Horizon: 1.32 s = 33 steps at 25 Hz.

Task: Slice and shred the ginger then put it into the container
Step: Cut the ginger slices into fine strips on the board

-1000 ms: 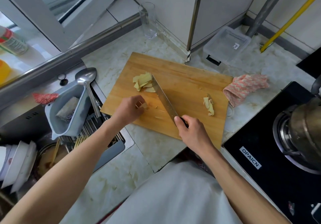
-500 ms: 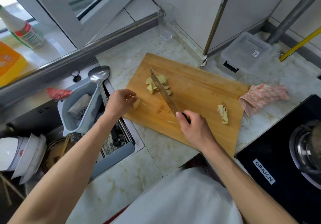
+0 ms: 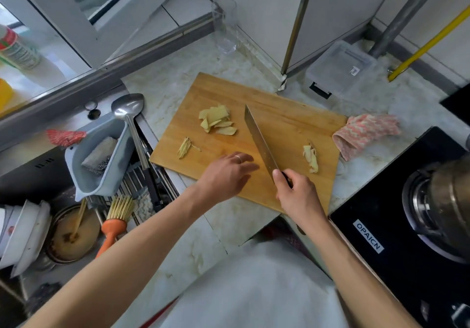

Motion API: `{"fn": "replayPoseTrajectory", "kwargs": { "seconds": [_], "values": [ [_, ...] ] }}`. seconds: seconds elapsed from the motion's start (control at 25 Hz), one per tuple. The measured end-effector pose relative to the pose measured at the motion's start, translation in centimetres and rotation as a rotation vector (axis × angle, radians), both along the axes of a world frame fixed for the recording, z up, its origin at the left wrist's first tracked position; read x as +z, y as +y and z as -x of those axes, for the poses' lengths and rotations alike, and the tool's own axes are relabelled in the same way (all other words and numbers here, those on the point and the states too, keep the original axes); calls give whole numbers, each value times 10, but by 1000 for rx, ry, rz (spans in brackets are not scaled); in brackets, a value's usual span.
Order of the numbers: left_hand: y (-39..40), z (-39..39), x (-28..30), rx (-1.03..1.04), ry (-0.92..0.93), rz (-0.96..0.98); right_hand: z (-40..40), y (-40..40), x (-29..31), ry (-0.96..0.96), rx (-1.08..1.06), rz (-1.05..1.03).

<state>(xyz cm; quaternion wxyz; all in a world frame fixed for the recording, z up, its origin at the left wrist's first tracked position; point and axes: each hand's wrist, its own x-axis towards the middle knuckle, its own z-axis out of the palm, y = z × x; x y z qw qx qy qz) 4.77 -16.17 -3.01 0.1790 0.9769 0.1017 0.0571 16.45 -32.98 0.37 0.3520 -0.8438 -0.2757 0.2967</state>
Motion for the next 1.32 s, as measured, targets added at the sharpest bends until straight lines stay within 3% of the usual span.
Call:
{"fn": "replayPoseTrajectory", "kwargs": {
  "seconds": [0.32, 0.56, 0.76, 1.08, 1.2, 1.32],
  "values": [
    [39, -2, -3, -298, 38, -189, 24, -10, 7, 40, -68, 4],
    [78, 22, 15, -63, 170, -205, 35, -1, 24, 48, -92, 27],
    [42, 2, 21, -160, 311, -115, 39, 4, 34, 47, -119, 51],
    [45, -4, 31, 272, 444, -139, 45, 8, 36, 44, -113, 58],
    [74, 17, 28, 493, 401, -76, 47, 14, 37, 47, -89, 58],
    [96, 37, 25, 579, 261, 34, 50, 23, 38, 45, -56, 50]
  ]
}}
